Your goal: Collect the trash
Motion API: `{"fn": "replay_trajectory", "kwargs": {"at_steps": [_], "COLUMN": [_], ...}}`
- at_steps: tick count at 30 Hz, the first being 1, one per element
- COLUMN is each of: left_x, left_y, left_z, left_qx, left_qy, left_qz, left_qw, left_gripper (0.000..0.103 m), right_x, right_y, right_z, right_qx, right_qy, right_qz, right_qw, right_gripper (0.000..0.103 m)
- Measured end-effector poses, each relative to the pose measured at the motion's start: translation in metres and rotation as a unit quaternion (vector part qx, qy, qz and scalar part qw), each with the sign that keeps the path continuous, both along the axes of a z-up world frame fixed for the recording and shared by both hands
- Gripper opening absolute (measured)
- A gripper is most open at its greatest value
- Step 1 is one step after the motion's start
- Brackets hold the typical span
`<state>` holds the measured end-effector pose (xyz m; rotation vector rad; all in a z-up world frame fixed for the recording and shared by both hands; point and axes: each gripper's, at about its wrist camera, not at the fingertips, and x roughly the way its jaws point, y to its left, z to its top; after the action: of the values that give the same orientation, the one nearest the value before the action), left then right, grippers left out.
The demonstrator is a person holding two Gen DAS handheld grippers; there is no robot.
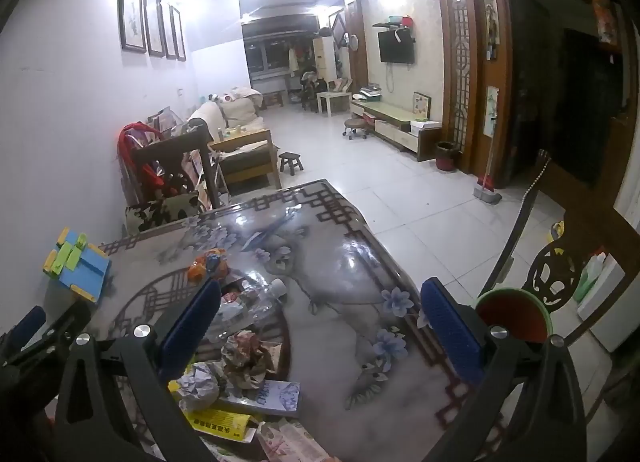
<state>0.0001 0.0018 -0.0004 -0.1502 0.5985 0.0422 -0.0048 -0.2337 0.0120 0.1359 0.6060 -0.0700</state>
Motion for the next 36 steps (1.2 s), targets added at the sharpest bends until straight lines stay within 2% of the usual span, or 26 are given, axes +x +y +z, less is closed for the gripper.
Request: {"fn": "replay_trajectory", "kwargs": {"at_steps": [4,5,10,14,20,29,34,36], "left_x": [0.009,0.010,0.011,0.016,0.014,0.017,0.012,0.013], "left_y": [0.016,0.010,-0.005,-0.004,-0.007,-0.003,-0.014,-0.016], "left_z": [0.002,0.003,-0.006,-0.013,-0.012,-0.013,-0.010,-0.010], "left_qx": [-0.015,0.004,0.033,0.024,0.033,0.006,0.031,0.025], "left_qy": [0.029,0.032,0.043,0.067,0.064,0.084,0.059,0.059], "left_qz": [-0.022,-0.023,-0.004,0.003,0.006,0.000,-0.023,-0.042], "left_qw": [0.9992,0.9992,0.9985,0.9975,0.9974,0.9965,0.9975,0.9970], "left_gripper": [0.099,0.099,0.099,0.099,0.099,0.099,0.099,0.099], "right_x": [0.001,0.001,0.002,0.005,0.004,0.008,0.002,-0.003], "right_y": [0.000,0.001,0.001,0.002,0.002,0.001,-0.009,-0.010], "right_z": [0.000,0.000,0.000,0.000,-0.004,-0.003,0.001,0.002], "right_qx": [-0.003,-0.004,-0.004,-0.005,-0.006,-0.012,-0.005,-0.012], "right_qy": [0.001,0.001,0.001,0.001,0.002,0.003,-0.025,-0.043], "right_qz": [-0.002,-0.002,-0.002,-0.002,-0.001,-0.003,-0.018,-0.019], "right_qw": [1.000,1.000,1.000,1.000,1.000,1.000,1.000,0.999], "right_gripper": [0.096,0.096,0.096,0.096,0.096,0.096,0.096,0.096]}}
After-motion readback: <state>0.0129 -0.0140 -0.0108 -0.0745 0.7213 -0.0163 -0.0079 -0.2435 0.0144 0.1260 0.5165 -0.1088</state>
